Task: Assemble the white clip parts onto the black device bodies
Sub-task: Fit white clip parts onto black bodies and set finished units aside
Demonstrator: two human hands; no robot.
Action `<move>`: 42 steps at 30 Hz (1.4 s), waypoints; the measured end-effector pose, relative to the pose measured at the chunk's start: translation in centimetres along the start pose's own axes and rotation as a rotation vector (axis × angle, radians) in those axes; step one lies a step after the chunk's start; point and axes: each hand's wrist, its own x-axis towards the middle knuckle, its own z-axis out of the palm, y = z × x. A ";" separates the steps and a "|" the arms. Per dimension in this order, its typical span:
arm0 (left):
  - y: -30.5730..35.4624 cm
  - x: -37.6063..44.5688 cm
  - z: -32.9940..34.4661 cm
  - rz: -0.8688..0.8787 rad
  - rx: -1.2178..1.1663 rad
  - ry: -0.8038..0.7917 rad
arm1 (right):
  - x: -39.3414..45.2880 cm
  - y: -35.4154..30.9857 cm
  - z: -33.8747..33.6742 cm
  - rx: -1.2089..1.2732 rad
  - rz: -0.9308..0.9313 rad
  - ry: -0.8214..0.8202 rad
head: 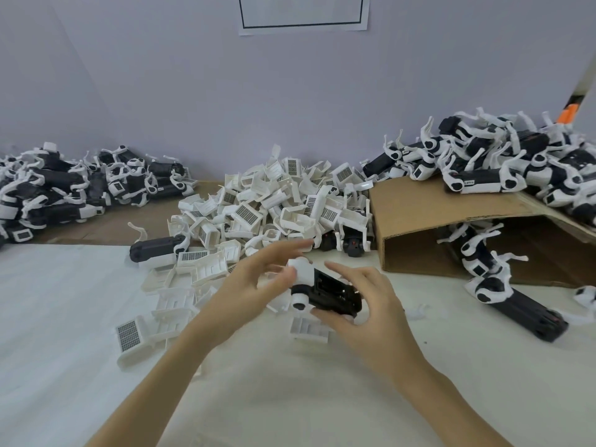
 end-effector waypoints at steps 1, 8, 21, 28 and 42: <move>-0.1 -0.1 0.1 0.024 0.091 -0.020 | 0.1 0.0 -0.1 -0.019 -0.001 0.029; -0.8 -0.1 0.4 0.188 0.343 0.048 | 0.3 0.7 -0.9 0.051 0.054 -0.053; -1.1 -0.1 0.8 0.269 0.446 0.190 | 1.0 1.0 -2.1 -0.071 -0.206 0.015; -0.1 -0.1 0.8 -0.147 -0.025 0.054 | 0.9 0.3 -2.1 0.340 0.217 -0.111; 0.9 0.1 0.9 -0.261 -0.180 0.140 | 0.8 -0.1 -1.1 0.529 0.324 -0.089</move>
